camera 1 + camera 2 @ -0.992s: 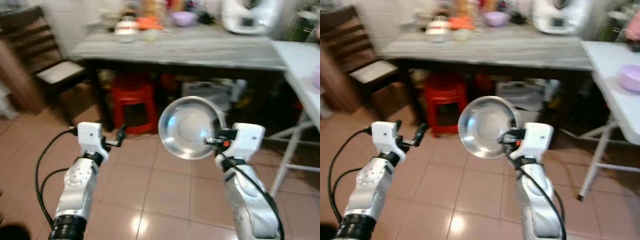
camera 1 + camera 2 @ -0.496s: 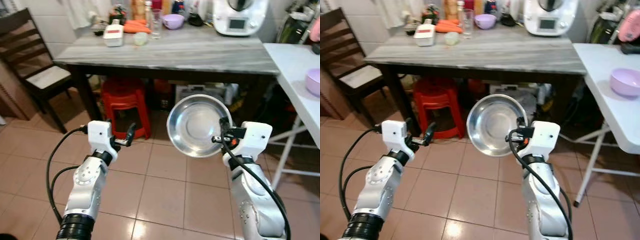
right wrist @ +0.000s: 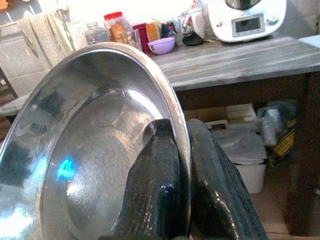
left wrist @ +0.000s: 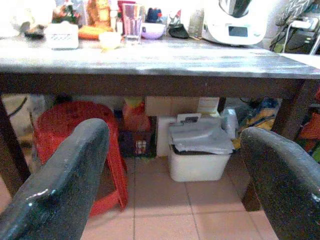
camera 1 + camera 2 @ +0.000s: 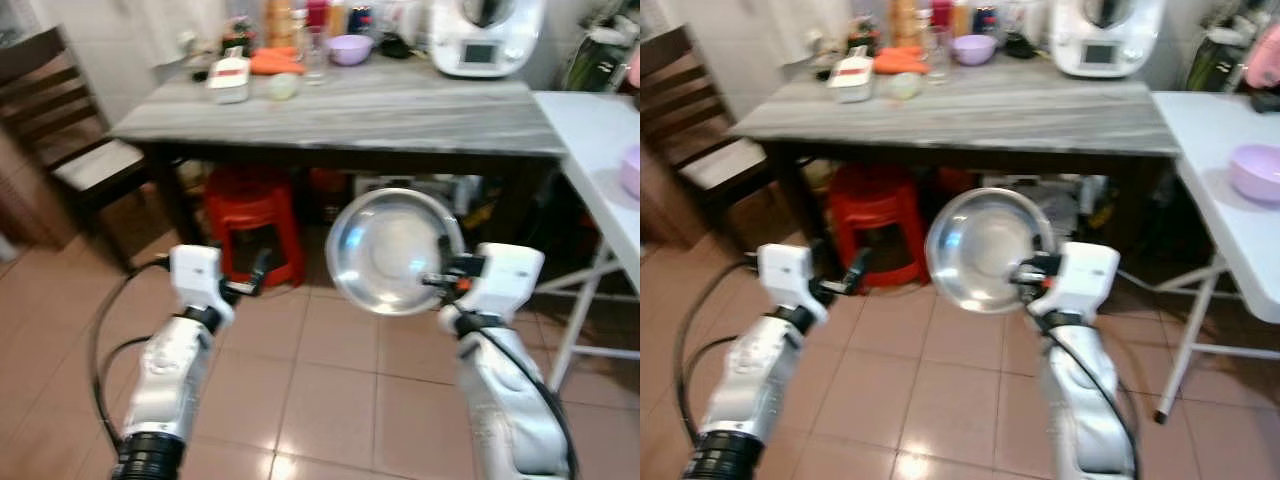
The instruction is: Setting the table
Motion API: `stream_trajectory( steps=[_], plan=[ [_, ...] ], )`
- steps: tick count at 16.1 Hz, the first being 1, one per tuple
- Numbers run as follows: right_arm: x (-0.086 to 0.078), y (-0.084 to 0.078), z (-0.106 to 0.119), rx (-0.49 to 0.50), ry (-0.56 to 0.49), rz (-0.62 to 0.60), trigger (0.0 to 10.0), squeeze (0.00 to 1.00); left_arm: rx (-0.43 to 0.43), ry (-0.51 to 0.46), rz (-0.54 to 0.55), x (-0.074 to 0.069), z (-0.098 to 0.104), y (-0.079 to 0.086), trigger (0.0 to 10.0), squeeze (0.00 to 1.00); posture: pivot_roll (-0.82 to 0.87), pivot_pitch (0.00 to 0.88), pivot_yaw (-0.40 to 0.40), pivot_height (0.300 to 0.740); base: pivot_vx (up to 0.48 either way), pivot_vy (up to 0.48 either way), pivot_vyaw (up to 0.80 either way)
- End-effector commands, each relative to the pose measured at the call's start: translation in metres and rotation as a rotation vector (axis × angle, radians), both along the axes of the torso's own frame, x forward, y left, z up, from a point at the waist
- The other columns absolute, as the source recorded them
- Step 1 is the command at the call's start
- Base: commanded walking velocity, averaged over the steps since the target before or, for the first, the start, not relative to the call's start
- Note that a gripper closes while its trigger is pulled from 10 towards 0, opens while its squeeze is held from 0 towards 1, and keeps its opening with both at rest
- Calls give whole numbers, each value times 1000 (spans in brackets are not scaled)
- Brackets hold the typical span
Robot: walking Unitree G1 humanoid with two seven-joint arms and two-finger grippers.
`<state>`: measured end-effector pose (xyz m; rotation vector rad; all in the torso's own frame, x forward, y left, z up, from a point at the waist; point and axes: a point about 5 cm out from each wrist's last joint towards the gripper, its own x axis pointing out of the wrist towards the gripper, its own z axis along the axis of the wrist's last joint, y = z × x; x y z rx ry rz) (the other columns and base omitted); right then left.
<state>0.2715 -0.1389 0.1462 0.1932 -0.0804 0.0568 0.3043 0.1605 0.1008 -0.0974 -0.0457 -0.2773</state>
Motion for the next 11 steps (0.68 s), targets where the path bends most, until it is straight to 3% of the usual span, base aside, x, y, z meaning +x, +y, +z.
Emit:
stream_trajectory(
  steps=[1, 11],
  plan=[
    [0, -7, 5, -4, -20, -26, 10000, 0, -5, -19, -24, 2, 5, -8, 10000, 0, -29, 0, 48, 740, 379, 0, 0],
    [-6, -9, 2, -18, -15, -34, 10000, 0, -13, -18, -48, 0, 6, -14, 10000, 0, -41, 0, 57, 740, 378, 0, 0]
  ],
)
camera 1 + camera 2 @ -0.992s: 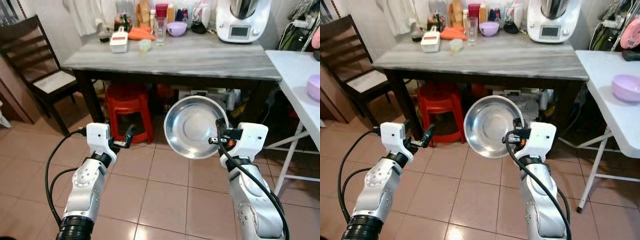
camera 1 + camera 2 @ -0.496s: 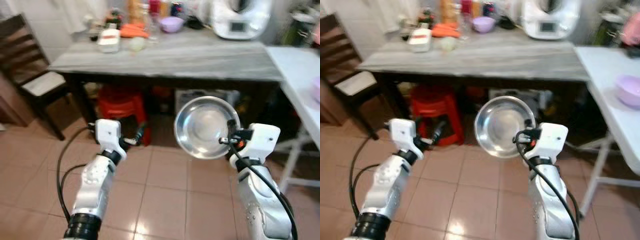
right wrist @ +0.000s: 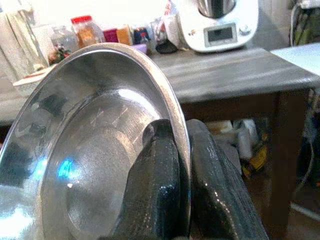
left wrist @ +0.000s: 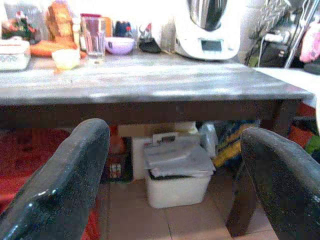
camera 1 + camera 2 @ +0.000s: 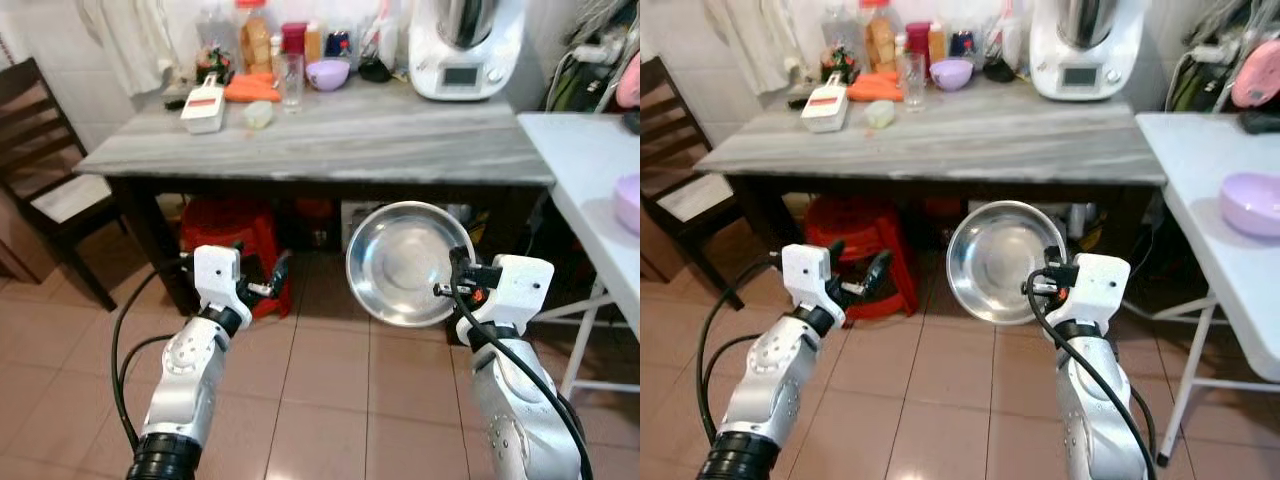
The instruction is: Setting the table
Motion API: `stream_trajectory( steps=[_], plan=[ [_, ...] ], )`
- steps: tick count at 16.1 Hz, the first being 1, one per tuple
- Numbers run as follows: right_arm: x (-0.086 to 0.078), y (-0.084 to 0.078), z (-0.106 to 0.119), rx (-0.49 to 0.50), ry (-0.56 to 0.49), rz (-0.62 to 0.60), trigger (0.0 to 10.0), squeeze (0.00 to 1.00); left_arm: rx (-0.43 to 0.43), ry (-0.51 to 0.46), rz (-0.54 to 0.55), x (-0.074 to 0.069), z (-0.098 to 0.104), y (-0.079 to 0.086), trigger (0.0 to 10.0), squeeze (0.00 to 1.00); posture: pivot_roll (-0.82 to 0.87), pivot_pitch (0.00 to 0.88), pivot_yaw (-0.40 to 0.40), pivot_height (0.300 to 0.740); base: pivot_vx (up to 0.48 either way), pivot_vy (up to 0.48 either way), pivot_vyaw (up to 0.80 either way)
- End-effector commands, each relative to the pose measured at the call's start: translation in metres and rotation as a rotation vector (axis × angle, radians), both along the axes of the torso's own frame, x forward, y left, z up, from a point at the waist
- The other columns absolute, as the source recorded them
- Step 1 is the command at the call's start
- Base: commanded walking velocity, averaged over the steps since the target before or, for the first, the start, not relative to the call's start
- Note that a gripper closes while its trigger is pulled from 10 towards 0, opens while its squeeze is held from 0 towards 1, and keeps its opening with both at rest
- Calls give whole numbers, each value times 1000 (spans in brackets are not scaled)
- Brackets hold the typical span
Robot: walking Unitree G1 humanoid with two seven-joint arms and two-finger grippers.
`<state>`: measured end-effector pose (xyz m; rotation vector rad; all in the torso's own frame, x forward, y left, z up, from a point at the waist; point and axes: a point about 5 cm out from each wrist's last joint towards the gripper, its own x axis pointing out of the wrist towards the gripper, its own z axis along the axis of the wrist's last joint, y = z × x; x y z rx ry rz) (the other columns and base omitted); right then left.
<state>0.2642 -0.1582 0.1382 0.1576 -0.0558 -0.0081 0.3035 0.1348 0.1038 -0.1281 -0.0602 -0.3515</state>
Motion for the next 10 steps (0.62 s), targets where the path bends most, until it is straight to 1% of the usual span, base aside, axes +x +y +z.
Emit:
stream_trajectory(
  steps=[1, 4, 7, 10],
  plan=[
    [0, 10, 10, 15, -44, 29, 10000, 0, 16, -5, 20, 0, 3, 11, 10000, 0, -41, 0, 57, 740, 375, 0, 0],
    [0, 9, 10, 15, -44, 27, 10000, 0, 17, -3, 16, 0, 2, 9, 10000, 0, -47, 0, 60, 740, 380, 0, 0],
    [-1, 9, 10, 19, -48, 25, 10000, 0, 14, -1, 10, 0, 2, 8, 10000, 0, -47, 0, 62, 740, 427, 0, -642],
    [-2, 10, 10, 22, -46, 25, 10000, 0, 8, -1, 10, -1, 2, 7, 10000, 0, -47, 0, 62, 740, 480, 0, 0]
  ],
)
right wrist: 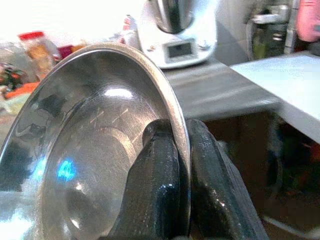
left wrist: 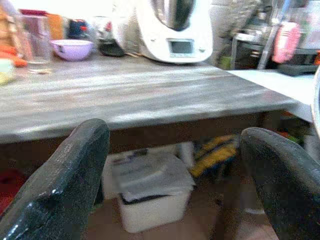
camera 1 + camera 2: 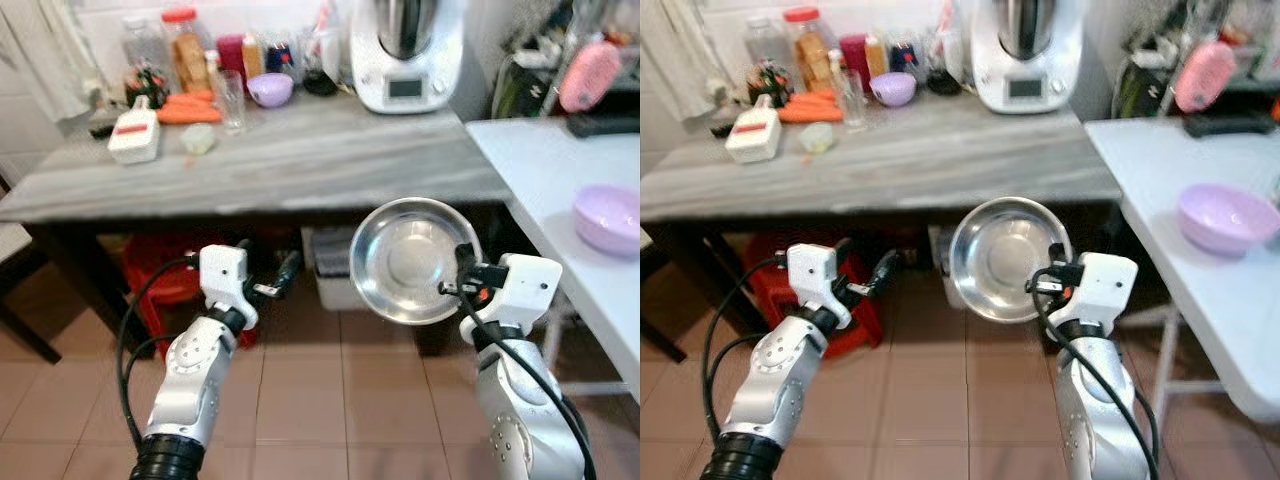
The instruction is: Setting the table
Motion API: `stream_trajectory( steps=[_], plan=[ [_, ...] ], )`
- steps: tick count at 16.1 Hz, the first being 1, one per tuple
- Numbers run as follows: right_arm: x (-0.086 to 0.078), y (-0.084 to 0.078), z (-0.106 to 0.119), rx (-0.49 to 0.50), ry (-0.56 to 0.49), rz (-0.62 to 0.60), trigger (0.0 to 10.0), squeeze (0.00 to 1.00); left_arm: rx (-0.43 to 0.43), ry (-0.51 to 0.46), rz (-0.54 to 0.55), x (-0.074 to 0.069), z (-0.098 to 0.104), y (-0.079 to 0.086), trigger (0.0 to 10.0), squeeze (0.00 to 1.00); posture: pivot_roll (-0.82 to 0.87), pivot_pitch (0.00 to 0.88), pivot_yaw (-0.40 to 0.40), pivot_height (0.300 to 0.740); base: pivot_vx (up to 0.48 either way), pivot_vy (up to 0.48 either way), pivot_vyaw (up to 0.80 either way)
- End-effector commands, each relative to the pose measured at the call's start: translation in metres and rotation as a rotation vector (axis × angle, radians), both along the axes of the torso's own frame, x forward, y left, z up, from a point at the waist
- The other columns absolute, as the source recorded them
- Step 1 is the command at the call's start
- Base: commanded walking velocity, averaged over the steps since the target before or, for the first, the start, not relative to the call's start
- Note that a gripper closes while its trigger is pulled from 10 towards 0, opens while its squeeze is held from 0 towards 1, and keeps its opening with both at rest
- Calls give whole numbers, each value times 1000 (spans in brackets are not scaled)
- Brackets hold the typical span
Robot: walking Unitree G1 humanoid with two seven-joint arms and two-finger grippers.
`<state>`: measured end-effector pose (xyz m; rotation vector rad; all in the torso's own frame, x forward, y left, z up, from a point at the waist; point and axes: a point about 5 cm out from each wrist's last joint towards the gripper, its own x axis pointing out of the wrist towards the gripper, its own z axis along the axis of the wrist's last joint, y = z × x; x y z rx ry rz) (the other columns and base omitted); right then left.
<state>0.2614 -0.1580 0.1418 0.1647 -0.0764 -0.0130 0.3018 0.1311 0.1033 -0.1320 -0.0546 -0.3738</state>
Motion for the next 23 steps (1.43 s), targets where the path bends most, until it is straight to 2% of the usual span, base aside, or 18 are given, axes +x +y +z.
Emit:
stream_trajectory(
  steps=[1, 9, 12, 20, 23],
  plan=[
    [1, 10, 6, 14, -25, 30, 10000, 0, 9, -5, 31, 0, 3, 10, 10000, 0, -47, 0, 62, 740, 480, 0, 0],
    [3, 11, 8, 10, -37, 32, 10000, 0, 11, -9, 29, 3, 5, 10, 10000, 0, -44, 0, 68, 740, 480, 0, 0],
    [3, 9, 8, 13, -40, 20, 10000, 0, 8, -8, 25, 3, 5, 8, 10000, 0, -50, 0, 67, 740, 480, 0, 590],
    [5, 4, 10, 21, -45, 3, 10000, 0, 6, -4, 31, 3, 5, 6, 10000, 0, -53, 0, 63, 740, 438, 0, 0],
    [9, 0, 12, 39, -45, -3, 10000, 0, 36, -6, 89, 3, 5, 13, 10000, 0, -49, 0, 65, 740, 123, 0, 0]
  ],
)
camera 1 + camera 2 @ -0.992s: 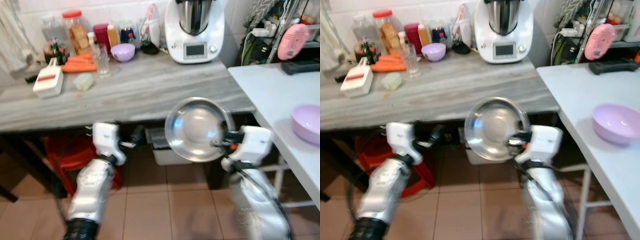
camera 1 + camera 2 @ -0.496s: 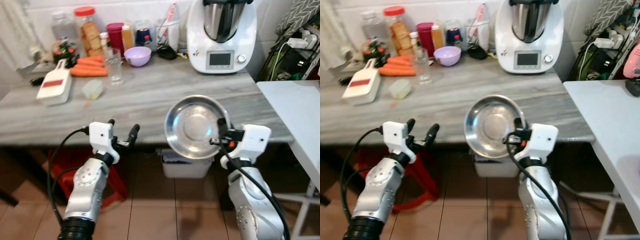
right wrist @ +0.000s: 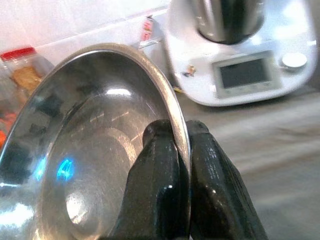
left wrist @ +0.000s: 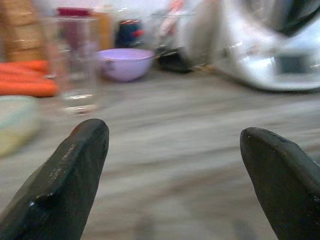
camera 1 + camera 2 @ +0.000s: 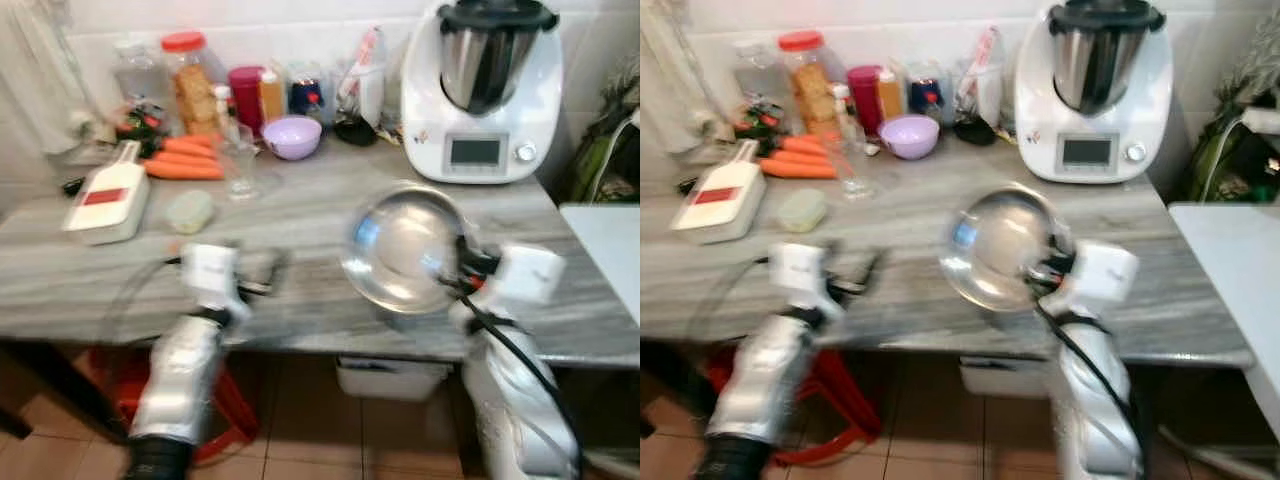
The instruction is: Setting the table
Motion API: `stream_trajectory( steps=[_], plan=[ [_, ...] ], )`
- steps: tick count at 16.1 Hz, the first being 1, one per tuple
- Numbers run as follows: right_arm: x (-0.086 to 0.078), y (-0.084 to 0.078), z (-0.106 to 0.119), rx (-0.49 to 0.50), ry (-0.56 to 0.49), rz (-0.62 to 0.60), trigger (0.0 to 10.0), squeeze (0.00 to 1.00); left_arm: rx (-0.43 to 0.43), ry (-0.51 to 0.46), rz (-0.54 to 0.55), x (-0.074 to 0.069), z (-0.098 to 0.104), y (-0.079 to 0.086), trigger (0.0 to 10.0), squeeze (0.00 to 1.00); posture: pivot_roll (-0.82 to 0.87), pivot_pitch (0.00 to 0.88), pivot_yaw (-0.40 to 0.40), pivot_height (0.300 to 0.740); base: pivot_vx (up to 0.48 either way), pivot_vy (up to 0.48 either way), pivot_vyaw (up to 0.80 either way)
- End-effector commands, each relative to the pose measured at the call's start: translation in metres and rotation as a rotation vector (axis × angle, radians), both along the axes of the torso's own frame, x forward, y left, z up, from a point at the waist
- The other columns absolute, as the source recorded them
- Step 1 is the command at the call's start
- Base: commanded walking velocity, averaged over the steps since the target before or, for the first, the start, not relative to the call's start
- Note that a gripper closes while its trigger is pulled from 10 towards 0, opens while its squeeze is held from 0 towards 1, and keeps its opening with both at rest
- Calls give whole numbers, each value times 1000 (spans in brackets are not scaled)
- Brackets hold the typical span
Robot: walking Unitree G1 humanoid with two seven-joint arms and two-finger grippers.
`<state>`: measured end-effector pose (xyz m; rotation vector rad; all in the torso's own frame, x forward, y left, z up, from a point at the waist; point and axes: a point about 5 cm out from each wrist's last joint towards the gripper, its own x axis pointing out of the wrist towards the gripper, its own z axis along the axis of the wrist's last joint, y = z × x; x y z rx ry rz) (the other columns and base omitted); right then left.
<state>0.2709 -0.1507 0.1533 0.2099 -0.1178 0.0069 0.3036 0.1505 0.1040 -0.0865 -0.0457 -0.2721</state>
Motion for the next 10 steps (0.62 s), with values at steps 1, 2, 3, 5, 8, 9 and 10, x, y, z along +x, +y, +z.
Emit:
stream_trajectory(
  steps=[1, 2, 3, 5, 8, 9, 10],
  plan=[
    [1, -8, 1, 6, -1, -21, 10000, 0, 15, -18, -2, 0, 4, -4, 10000, 0, -47, 0, 65, 740, 0, 0, 0],
    [2, -10, 2, 12, 0, -24, 10000, 0, 33, -21, 8, -3, 3, -1, 10000, 0, -46, 0, 66, 740, 0, 0, 0],
    [4, -11, 1, 21, 6, -27, 10000, 0, 50, -21, 14, -7, 1, 2, 10000, 0, -45, 0, 66, 740, 0, 0, 0],
    [5, -12, 0, 31, 13, -28, 10000, 0, 60, -16, 5, -14, -3, 4, 10000, 0, -42, 0, 64, 740, 0, 0, 0],
    [11, -14, -3, 54, 44, -31, 10000, 0, 97, -20, -110, -34, -8, 3, 10000, 0, -33, 0, 59, 740, 0, 0, 0],
    [13, -16, -5, 51, 60, -39, 10000, 0, 99, -14, -136, -37, -9, 4, 10000, 0, -25, 0, 56, 740, 0, 0, 0],
    [16, -16, -7, 54, 79, -38, 10000, 0, 105, -11, -151, -37, -9, 5, 10000, 0, -21, 0, 56, 740, 0, 0, 0]
  ],
)
